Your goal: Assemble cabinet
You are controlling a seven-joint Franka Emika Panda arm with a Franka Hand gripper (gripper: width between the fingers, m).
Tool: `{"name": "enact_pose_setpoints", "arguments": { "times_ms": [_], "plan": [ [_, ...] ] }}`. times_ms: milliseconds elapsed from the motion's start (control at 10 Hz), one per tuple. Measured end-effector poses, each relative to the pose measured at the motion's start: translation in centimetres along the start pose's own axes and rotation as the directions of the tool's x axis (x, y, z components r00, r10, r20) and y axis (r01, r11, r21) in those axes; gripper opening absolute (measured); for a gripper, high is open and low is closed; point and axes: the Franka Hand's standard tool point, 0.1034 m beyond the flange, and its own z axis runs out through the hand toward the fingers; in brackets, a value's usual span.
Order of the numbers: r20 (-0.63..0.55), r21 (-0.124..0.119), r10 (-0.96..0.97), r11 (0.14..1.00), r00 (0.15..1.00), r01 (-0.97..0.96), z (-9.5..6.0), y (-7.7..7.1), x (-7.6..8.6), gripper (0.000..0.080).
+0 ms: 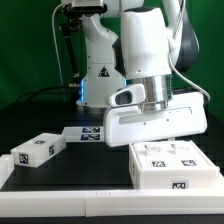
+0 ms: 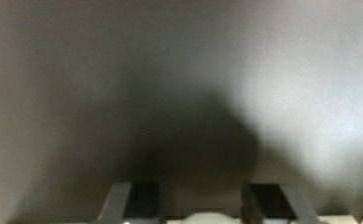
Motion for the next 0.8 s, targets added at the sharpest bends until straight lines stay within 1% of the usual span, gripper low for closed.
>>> {"name": "enact_pose_setpoints", "arguments": {
  "times_ms": [300, 500, 800],
  "plan": [
    [0.004, 0.000, -0.002, 1.000, 1.000, 0.002, -0.1, 0.0, 0.0, 0.0204],
    [0.018, -0.003, -0.017, 1.000, 1.000, 0.017, -2.7, -0.1, 0.5, 0.0204],
    [0.018, -0.010, -0.037, 0.999, 0.999, 0.037, -5.9, -0.1, 1.5, 0.0198]
  ]
}}
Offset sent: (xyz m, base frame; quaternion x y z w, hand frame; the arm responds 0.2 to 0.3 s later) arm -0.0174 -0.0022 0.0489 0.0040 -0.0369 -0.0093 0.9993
